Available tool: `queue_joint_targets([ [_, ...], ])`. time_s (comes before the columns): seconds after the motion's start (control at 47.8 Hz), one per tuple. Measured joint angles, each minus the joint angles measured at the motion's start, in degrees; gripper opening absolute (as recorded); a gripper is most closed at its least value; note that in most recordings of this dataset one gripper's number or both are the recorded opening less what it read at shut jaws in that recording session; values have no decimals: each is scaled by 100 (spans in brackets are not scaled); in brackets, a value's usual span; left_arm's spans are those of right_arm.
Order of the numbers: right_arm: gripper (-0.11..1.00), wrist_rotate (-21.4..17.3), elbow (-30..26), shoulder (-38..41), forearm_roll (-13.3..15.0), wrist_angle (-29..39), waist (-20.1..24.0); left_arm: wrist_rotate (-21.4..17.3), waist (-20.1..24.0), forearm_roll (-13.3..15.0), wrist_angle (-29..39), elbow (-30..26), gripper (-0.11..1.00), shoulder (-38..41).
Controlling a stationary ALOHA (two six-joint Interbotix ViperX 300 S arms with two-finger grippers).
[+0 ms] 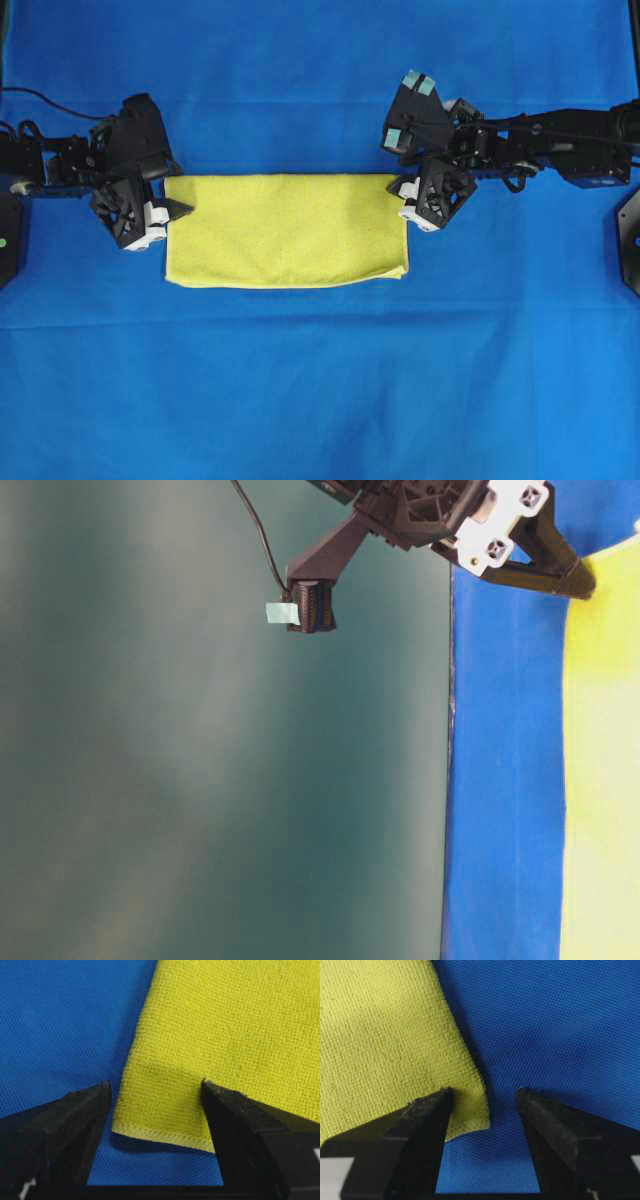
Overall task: Fold the yellow towel.
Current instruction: 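Pinch the folded towel's left and right ends with both grippers, then lift the towel strip and rotate it to lie vertically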
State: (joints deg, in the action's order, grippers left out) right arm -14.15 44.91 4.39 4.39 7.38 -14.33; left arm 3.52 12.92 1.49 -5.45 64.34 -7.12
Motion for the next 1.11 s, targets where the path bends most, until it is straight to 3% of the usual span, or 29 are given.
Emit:
queue_joint_targets([
  [0.23,58,0,0,-9,0,0,-9,0,0,0,9,0,66,0],
  [0.314,53,0,0,-9,0,0,0,-18,0,0,44,-9,62,0],
  [0.398,35,9,-9,-9,0,18,26,-53,0,0,114,0,51,0],
  [0.523,3,18,-18,-9,-9,62,97,-141,26,0,193,0,19,0],
  [0.607,2,18,-35,-9,-9,114,88,-185,70,0,202,-9,3,0],
  [0.9,2,0,-44,-26,0,167,88,-141,123,0,281,-26,3,-44],
  [1.109,2,-9,-70,-483,0,703,88,-79,97,0,1204,-378,3,-580],
])
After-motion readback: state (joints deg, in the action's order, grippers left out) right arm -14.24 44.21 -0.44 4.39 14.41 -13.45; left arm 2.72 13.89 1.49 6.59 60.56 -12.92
